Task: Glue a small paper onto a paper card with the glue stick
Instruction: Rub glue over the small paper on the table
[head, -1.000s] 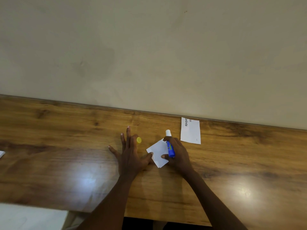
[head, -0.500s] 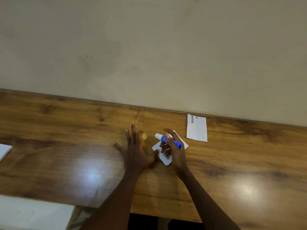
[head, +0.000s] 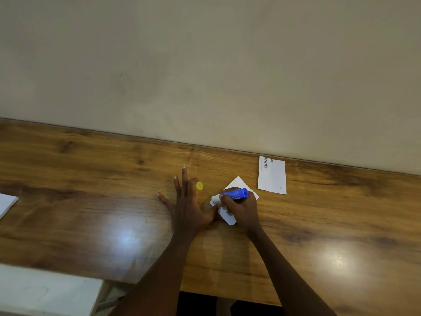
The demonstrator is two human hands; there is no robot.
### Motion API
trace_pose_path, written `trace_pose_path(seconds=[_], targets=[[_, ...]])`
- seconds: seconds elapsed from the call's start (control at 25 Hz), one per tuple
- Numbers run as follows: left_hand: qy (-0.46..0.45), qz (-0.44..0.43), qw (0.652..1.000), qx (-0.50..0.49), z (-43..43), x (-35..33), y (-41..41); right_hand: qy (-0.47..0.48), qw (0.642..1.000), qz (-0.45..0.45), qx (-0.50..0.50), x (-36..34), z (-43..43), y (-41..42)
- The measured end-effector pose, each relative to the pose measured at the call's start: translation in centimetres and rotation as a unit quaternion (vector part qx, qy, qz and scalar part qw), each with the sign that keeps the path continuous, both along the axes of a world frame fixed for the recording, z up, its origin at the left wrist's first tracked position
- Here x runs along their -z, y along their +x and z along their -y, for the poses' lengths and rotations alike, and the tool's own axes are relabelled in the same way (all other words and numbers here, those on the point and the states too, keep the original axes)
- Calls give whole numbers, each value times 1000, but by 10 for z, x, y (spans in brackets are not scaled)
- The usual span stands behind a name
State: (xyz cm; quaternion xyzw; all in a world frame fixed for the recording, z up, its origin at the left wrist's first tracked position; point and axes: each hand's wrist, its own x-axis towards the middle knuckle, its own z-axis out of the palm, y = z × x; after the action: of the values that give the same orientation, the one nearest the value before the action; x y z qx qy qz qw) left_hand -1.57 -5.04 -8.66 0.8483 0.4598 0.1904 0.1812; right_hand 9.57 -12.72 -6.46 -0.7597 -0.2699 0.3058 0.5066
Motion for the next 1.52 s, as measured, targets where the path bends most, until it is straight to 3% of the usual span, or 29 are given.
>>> trace_pose_path(seconds=[0.32, 0.76, 1.52], targets=[[-14, 13, 1000, 5, 1, -3, -1, -10, 997, 44, -65, -4, -2, 4], [-26, 5, 1000, -2, 0, -2, 0, -50, 998, 47, 12, -9, -3, 30], [-26, 1, 1000, 1, 0, -4, 1, -25, 994, 65, 89, -9, -4, 50]])
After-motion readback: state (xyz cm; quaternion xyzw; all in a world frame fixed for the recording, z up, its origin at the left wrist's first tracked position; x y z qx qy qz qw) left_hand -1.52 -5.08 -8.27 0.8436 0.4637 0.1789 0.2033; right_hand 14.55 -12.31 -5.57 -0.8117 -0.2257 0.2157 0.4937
